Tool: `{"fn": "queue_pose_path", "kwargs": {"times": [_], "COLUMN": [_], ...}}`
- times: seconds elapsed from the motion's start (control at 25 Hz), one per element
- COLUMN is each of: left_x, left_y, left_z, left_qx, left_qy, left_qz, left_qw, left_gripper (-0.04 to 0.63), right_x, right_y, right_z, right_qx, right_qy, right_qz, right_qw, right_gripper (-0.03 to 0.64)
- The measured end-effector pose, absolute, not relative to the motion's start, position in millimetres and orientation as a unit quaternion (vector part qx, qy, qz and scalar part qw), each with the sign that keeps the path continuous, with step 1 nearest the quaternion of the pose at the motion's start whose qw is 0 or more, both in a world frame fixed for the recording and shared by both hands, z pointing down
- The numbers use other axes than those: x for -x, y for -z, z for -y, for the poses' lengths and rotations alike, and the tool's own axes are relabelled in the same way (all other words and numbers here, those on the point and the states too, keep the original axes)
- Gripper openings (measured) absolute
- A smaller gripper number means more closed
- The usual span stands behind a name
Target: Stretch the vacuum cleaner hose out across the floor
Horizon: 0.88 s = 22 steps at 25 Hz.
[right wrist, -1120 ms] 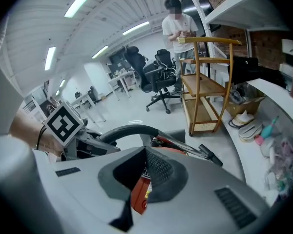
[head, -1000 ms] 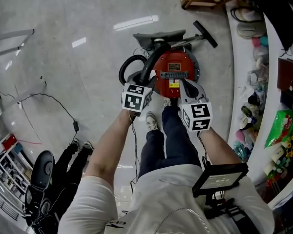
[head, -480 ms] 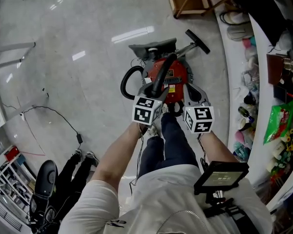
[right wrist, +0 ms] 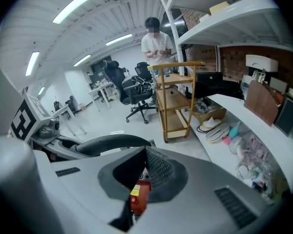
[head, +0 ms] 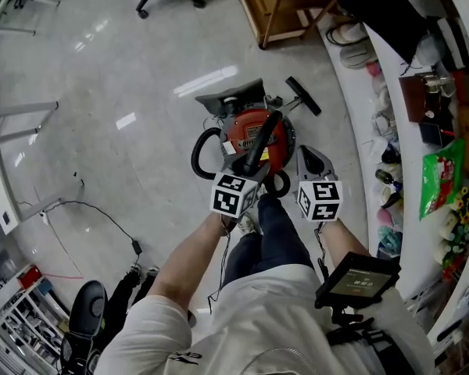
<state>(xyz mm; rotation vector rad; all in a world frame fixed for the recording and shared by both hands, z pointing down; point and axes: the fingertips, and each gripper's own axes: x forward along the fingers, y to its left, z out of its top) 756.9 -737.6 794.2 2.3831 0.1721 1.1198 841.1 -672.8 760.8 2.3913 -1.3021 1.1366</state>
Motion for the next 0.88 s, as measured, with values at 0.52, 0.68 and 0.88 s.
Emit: {"fn": "queue_pose_path", "kwargs": {"times": [0.52,0.68,0.88], "left_x": [-730.0,-714.6,-686.2], "left_y": [-747.8,-731.8,-705.5], "left_z": [668.8,650.3,629.5], "left_qx": [-0.868,-0.868,-0.870], "left_qy": [-0.430,-0.430,-0.423], "left_qz": [-0.155,-0.174,-0.197], "left_qw": [0.194,0.178,0.159], "left_gripper": [0.209,0.209,0.209], "right_x": [-829.4,-816.4,-783.8], "right_y": [-713.7,-694.4,-664.1], "right_z": [601.4,576.9,544.0], "right_qx": [-0.844,-0.858,-0.876], "right_qy": [-0.371,-0.360,-0.340], "right_qz": [0.379,0.361,0.338], "right_qw": [0.073,0.065,0.060], "right_gripper": [-0.002,-0.002,-0.002]}}
